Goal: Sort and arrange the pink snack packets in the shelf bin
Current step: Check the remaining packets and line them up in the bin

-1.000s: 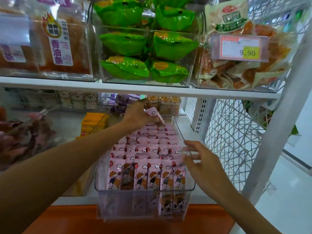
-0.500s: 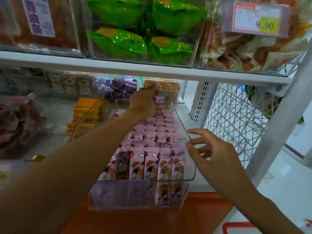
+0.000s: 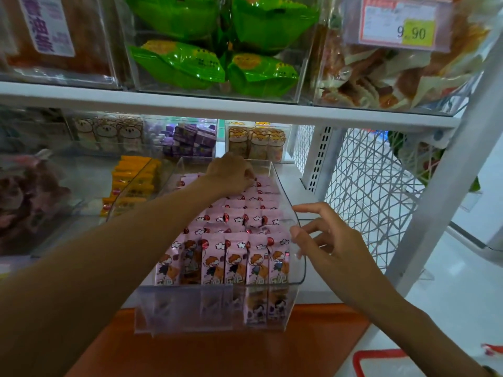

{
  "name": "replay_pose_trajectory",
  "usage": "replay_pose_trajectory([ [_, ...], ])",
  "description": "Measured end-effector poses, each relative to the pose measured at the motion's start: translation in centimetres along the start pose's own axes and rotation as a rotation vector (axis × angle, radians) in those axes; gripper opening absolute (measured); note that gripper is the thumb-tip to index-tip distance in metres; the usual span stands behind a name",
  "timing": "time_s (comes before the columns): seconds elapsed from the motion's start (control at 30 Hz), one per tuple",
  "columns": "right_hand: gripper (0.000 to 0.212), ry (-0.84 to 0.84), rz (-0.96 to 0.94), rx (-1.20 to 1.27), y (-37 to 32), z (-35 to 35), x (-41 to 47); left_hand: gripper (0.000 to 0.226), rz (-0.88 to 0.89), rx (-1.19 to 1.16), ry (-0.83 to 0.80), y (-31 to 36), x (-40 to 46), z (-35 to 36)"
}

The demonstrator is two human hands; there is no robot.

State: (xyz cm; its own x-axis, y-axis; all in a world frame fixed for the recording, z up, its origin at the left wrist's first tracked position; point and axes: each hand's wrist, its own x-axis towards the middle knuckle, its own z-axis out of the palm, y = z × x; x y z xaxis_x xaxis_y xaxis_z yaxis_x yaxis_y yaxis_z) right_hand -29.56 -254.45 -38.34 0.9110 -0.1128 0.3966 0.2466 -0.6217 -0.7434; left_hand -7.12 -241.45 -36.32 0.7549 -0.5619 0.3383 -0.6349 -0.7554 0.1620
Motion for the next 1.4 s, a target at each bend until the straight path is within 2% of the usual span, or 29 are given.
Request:
replay_pose_trajectory([
  [0.03, 0.027, -0.005, 0.000, 0.008, 0.1, 0.0, 0.0, 0.024, 0.018, 0.027, -0.062, 0.1, 0.0, 0.0],
  [0.1, 0.030, -0.006, -0.007, 0.008, 0.2, 0.1, -0.1, 0.025, 0.021, 0.015, -0.088, 0.0, 0.0, 0.0],
  [0.3, 0.037, -0.013, -0.002, 0.014, 0.4, 0.1, -0.3, 0.023, -0.116, -0.133, 0.106, 0.1, 0.2, -0.4],
  [0.47, 0.035, -0.002, 0.026, -0.050, 0.1, 0.0, -0.4, 0.030, -0.293, -0.544, 0.310, 0.8, -0.4, -2.8],
  [0.57, 0.024, 0.099, -0.017, -0.193, -0.7, -0.2, 0.2, 0.025, -0.441, -0.909, 0.467, 1.6, -2.9, -4.4],
  [0.67, 0.019, 0.184, -0.090, -0.225, -3.0, 0.0, 1.6, 0.027, -0.550, -1.121, 0.513, 2.1, -6.9, -5.8],
  [0.73, 0.023, 0.132, -0.094, -0.192, -4.9, 0.7, 2.6, 0.023, -0.523, -1.158, 0.493, 2.9, -9.9, -6.9],
  [0.83, 0.042, -0.095, -0.032, -0.068, -7.6, 2.6, 3.4, 0.016, -0.428, -1.259, 0.483, 4.4, -13.8, -8.0],
  [0.9, 0.047, -0.193, -0.036, -0.002, -8.4, 3.8, 3.0, 0.013, -0.382, -1.337, 0.470, 5.1, -15.8, -8.4],
  [0.97, 0.046, -0.191, -0.009, 0.054, -8.3, 4.3, 2.2, 0.012, -0.350, -1.346, 0.443, 5.1, -17.1, -8.5],
  [1.07, 0.036, -0.160, 0.214, 0.416, -7.8, 3.8, 0.8, 0.017, -0.318, -1.261, 0.355, 4.3, -18.3, -7.9],
  [1.13, 0.044, -0.109, 0.342, 0.557, -7.3, 3.7, 0.7, 0.016, -0.296, -1.183, 0.276, 3.9, -18.8, -7.4],
  [1.2, 0.045, -0.076, 0.393, 0.567, -7.2, 3.7, 0.9, 0.025, -0.224, -1.098, 0.200, 4.1, -19.2, -7.1],
  [1.3, 0.039, -0.041, 0.413, 0.585, -7.5, 4.0, 1.0, 0.051, -0.147, -0.962, 0.170, 4.5, -19.6, -7.0],
  [1.4, 0.043, -0.017, 0.379, 0.541, -7.6, 4.3, 0.9, 0.050, -0.112, -0.822, 0.243, 4.6, -19.8, -6.9],
])
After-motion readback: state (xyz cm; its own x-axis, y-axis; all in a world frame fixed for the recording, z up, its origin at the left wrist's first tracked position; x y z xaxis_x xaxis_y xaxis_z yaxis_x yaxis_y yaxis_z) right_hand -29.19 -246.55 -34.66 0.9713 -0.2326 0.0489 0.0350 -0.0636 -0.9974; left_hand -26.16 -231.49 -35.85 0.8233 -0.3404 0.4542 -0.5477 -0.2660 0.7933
